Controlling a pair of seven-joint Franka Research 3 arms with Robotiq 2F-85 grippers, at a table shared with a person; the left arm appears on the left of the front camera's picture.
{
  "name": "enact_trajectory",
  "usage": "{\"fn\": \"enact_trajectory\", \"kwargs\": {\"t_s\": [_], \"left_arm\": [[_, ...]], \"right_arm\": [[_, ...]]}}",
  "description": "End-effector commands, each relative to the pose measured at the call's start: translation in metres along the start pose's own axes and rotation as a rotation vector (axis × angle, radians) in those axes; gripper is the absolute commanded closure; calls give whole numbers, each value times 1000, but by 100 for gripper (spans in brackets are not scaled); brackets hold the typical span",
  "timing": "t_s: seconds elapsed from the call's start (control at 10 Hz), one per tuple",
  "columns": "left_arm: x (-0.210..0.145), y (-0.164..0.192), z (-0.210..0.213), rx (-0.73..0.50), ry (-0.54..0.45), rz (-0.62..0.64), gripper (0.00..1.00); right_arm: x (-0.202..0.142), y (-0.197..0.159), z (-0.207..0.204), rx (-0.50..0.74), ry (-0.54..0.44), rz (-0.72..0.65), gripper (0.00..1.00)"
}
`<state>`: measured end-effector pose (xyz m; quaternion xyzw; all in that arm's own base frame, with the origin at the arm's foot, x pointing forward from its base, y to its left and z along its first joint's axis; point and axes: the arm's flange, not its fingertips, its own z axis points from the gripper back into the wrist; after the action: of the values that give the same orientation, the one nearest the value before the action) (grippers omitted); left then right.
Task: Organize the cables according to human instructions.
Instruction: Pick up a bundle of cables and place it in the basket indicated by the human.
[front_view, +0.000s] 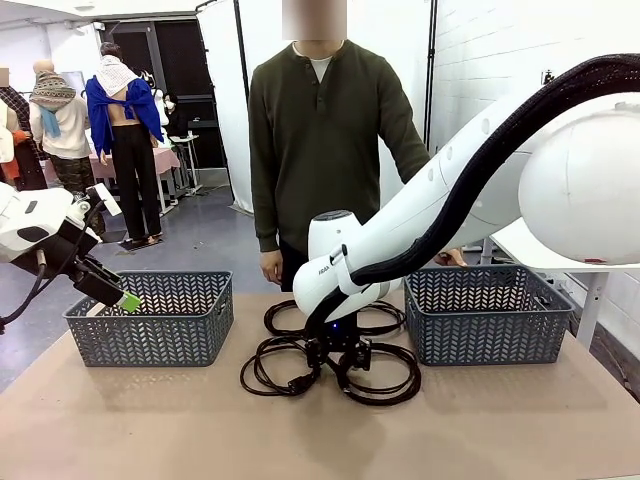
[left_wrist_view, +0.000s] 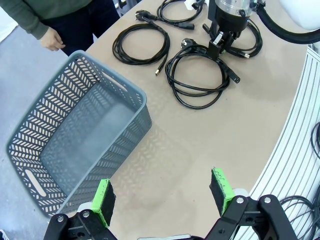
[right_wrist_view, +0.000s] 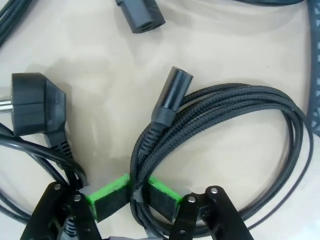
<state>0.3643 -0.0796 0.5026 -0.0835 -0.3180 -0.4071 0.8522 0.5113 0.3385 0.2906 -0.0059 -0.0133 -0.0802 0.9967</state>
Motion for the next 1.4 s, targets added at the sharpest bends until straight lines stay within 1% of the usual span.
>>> {"fn": "enact_trajectory", "kwargs": {"t_s": [0.0,0.2,0.4,0.5,0.6,0.8,0.9,1.1,1.2,1.3], "left_arm": [[-1,2,-1,-9,-10,5,0],[-1,2,-1,-9,-10,5,0],[-1,2,-1,-9,-10,5,0],[-1,2,-1,-9,-10,5,0],[-1,2,-1,-9,-10,5,0],[-1,2,-1,-9,-10,5,0],[-1,2,-1,-9,-10,5,0],[-1,2,-1,-9,-10,5,0],[-1,2,-1,-9,-10,5,0],[-1,2,-1,-9,-10,5,0]], "right_arm": [[0,2,9,11,-12,-4,100],[1,-7,39,4,-33,-19,100],[0,-13,68,-7,-53,13,100],[0,-16,82,5,-45,38,100],[-1,-19,97,14,-9,82,100],[-3,-23,125,16,19,178,100],[-4,-24,134,18,22,226,100],[-2,-24,137,23,26,212,100],[-2,-24,134,47,40,239,100],[-3,-25,135,38,45,255,100]]}}
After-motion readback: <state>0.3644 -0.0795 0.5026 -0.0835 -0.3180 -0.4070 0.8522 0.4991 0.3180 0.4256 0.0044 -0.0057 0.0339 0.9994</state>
